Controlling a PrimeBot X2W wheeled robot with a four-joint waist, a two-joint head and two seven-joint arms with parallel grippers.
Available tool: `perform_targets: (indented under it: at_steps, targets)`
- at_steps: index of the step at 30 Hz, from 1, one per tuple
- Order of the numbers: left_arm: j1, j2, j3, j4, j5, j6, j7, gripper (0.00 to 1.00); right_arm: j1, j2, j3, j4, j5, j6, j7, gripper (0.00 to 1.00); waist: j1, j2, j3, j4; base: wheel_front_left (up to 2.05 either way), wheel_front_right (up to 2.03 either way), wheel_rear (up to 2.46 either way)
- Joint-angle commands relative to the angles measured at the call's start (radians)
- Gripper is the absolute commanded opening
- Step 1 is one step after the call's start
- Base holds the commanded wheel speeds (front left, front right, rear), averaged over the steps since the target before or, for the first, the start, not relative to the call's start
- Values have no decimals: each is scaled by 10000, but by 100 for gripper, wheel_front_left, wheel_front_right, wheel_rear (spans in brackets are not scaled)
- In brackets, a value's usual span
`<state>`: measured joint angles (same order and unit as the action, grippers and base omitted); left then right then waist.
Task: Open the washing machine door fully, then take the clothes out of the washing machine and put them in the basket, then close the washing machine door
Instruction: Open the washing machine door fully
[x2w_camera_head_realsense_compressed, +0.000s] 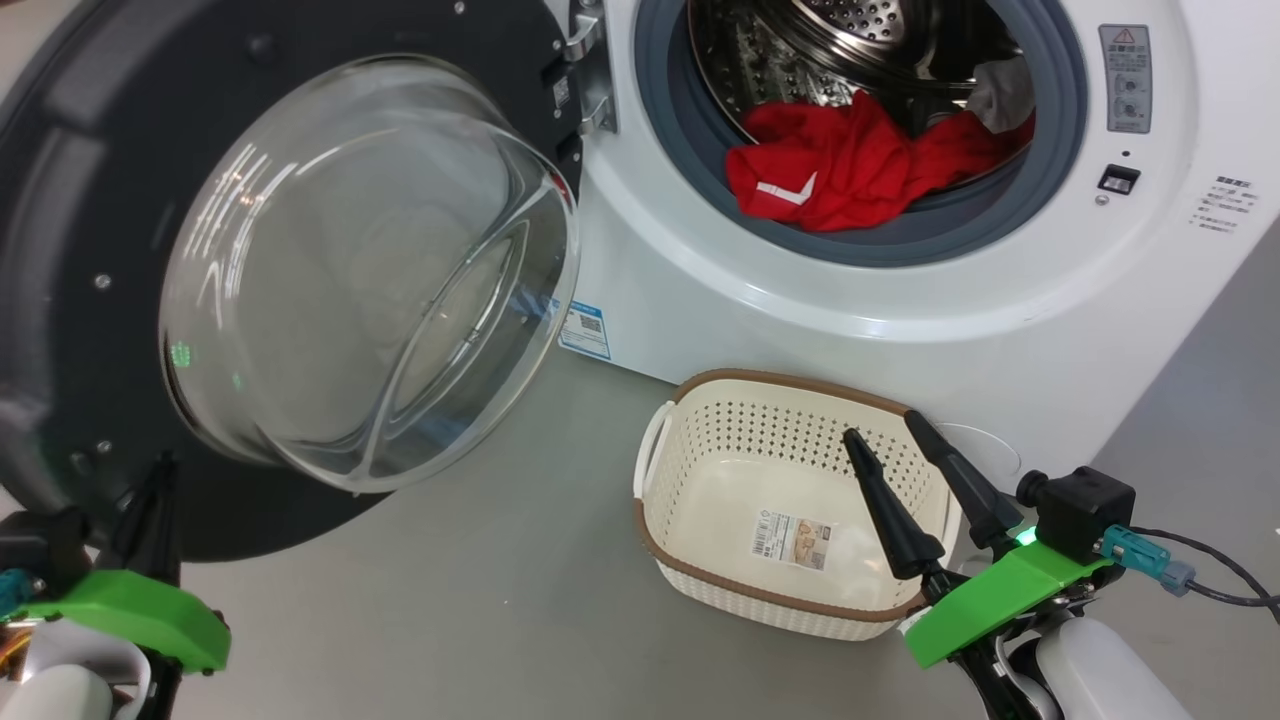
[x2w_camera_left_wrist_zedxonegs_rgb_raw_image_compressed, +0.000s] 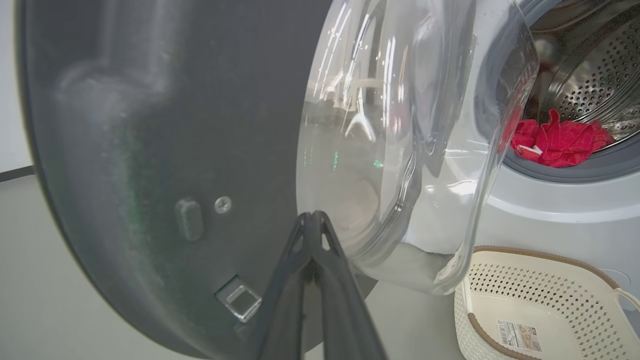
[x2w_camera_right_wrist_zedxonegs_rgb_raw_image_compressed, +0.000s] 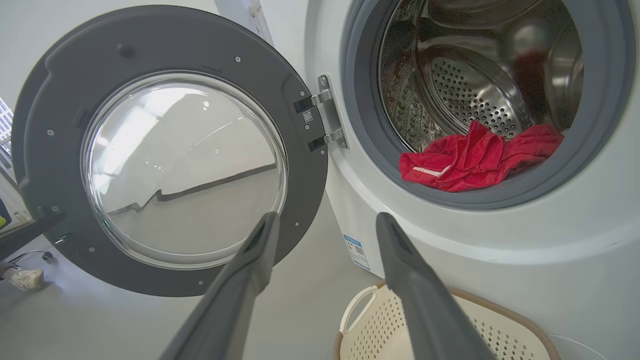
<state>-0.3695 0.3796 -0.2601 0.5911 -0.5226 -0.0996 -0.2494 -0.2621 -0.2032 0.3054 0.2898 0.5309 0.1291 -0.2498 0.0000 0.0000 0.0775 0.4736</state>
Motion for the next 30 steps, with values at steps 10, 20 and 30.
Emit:
perform_targets:
  at_steps: [10, 20, 30]
  targets:
    - [1079, 63, 743, -2550, 144, 720, -123, 100, -3, -93, 126, -293, -17, 16, -120, 100, 0, 0, -161, -587, 0, 0, 0]
    - [2197, -177, 870, -4459, 195, 1354, -123, 100, -85, -24, 152, -461, -95, 16, -120, 100, 0, 0, -325, -1658, 0, 0, 0]
    - [2707, -476, 711, -5367, 196, 1691, -116, 100, -214, -65, 285, -510, -188, 16, -120, 100, 0, 0, -306, -2785, 0, 0, 0]
